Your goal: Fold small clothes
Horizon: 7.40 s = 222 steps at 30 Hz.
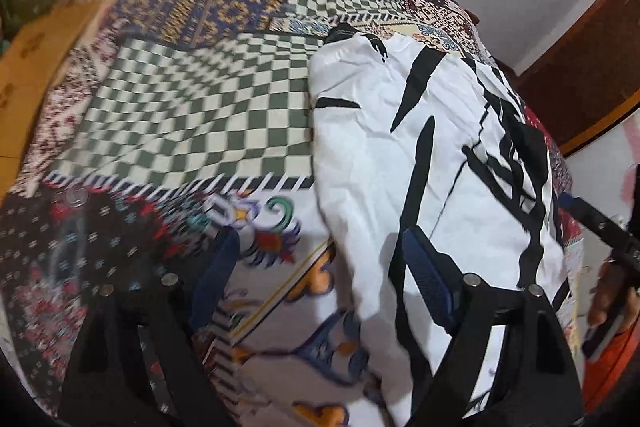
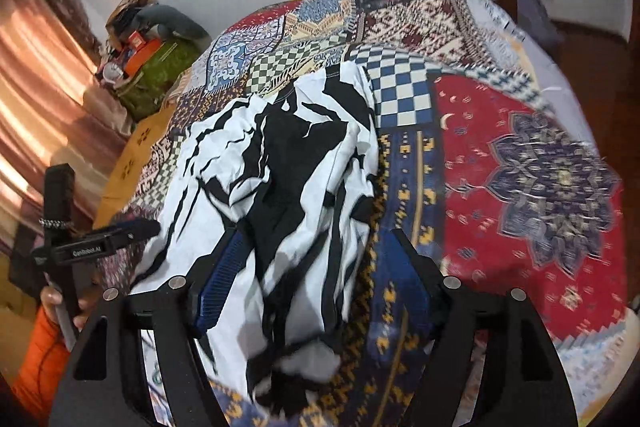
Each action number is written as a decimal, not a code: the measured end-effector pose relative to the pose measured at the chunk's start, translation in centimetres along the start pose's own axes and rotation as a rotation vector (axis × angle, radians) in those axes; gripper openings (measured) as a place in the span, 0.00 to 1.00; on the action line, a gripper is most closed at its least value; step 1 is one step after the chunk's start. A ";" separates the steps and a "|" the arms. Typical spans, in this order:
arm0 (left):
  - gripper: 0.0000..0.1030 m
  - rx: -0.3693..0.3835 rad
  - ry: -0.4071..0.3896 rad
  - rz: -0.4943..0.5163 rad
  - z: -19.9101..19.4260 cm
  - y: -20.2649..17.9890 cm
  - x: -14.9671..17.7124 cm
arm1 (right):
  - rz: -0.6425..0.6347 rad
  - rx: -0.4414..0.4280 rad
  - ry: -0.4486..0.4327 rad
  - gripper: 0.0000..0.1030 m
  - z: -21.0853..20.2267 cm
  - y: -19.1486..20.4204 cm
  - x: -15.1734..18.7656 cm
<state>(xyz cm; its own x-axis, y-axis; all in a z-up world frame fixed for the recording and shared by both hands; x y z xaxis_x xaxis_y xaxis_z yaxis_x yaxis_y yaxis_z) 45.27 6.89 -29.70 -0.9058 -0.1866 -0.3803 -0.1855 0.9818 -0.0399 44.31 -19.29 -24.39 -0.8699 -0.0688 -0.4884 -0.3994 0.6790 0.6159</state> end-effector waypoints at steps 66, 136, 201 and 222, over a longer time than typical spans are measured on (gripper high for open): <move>0.25 -0.118 -0.018 0.072 -5.0 9.7 11.8 | -0.264 -0.066 0.266 0.24 8.2 15.8 10.3; 0.98 -0.219 -0.911 -0.051 -39.7 4.4 25.1 | -0.602 -0.031 -0.465 0.77 -14.8 31.7 16.4; 1.00 -0.154 -0.908 -0.051 -39.4 3.9 25.3 | -0.586 0.046 -0.530 1.00 -16.4 31.9 17.2; 1.00 -0.147 -0.888 -0.030 -38.8 3.5 25.3 | -0.561 0.057 -0.523 1.00 -15.8 31.9 17.2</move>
<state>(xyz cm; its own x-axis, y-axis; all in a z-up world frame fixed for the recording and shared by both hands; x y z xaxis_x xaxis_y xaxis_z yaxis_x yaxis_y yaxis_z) 6.95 4.30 -3.56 -0.2837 -0.0567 -0.9572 -0.3061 0.9514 0.0344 12.04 -10.38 -3.38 -0.2860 -0.0694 -0.9557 -0.7125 0.6823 0.1637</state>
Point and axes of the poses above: each gripper's, at about its wrist camera, not at the fingertips, and z roughly the way its jaws point, y to its left, x to its underside, the point moved 5 cm from there along z, roughly the way its jaws point, and after that the axes turned 15 degrees about -x, right-handed, at the moved point
